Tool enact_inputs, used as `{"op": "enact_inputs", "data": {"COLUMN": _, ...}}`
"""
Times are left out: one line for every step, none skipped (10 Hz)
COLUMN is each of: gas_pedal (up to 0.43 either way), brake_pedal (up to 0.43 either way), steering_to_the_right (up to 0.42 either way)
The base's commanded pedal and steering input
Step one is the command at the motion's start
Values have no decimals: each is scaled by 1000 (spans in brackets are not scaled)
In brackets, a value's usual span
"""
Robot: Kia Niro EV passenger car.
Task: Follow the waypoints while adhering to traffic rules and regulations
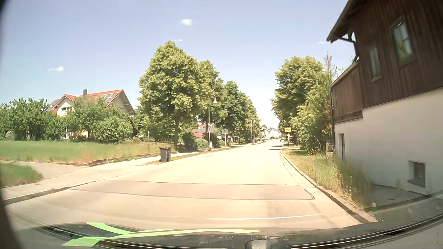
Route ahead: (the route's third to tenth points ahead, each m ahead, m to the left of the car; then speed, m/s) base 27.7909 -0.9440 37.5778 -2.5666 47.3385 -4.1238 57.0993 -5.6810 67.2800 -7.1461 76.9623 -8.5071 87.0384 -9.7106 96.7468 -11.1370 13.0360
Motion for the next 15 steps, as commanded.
{"op": "enact_inputs", "data": {"gas_pedal": 157, "brake_pedal": 0, "steering_to_the_right": 34}}
{"op": "enact_inputs", "data": {"gas_pedal": 157, "brake_pedal": 0, "steering_to_the_right": 34}}
{"op": "enact_inputs", "data": {"gas_pedal": 157, "brake_pedal": 0, "steering_to_the_right": 34}}
{"op": "enact_inputs", "data": {"gas_pedal": 157, "brake_pedal": 0, "steering_to_the_right": 31}}
{"op": "enact_inputs", "data": {"gas_pedal": 169, "brake_pedal": 0, "steering_to_the_right": 29}}
{"op": "enact_inputs", "data": {"gas_pedal": 169, "brake_pedal": 0, "steering_to_the_right": 24}}
{"op": "enact_inputs", "data": {"gas_pedal": 169, "brake_pedal": 0, "steering_to_the_right": 20}}
{"op": "enact_inputs", "data": {"gas_pedal": 169, "brake_pedal": 0, "steering_to_the_right": 17}}
{"op": "enact_inputs", "data": {"gas_pedal": 177, "brake_pedal": 0, "steering_to_the_right": 17}}
{"op": "enact_inputs", "data": {"gas_pedal": 177, "brake_pedal": 0, "steering_to_the_right": 17}}
{"op": "enact_inputs", "data": {"gas_pedal": 177, "brake_pedal": 0, "steering_to_the_right": 17}}
{"op": "enact_inputs", "data": {"gas_pedal": 177, "brake_pedal": 0, "steering_to_the_right": 17}}
{"op": "enact_inputs", "data": {"gas_pedal": 177, "brake_pedal": 0, "steering_to_the_right": 15}}
{"op": "enact_inputs", "data": {"gas_pedal": 177, "brake_pedal": 0, "steering_to_the_right": 13}}
{"op": "enact_inputs", "data": {"gas_pedal": 177, "brake_pedal": 0, "steering_to_the_right": 11}}
